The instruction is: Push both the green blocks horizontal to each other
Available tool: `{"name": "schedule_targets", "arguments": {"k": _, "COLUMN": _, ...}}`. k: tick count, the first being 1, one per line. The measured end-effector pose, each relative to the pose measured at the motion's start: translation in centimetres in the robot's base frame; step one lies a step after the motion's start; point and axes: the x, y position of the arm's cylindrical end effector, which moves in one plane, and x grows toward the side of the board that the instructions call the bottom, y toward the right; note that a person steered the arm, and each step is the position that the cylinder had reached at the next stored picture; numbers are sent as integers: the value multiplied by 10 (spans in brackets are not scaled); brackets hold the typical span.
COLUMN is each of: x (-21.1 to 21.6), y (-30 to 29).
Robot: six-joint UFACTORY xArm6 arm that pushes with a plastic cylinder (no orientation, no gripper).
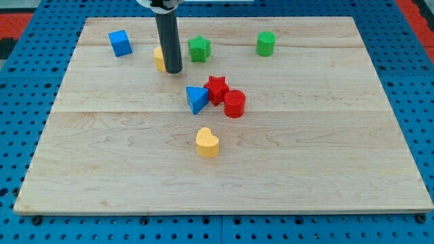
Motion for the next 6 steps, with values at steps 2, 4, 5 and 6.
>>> {"name": "schedule_targets", "arguments": {"k": 2, "x": 43, "y": 127}}
{"name": "schedule_targets", "arguments": {"k": 4, "x": 57, "y": 81}}
{"name": "schedule_targets", "arguments": {"k": 5, "x": 57, "y": 83}}
{"name": "schedule_targets", "arguments": {"k": 6, "x": 57, "y": 83}}
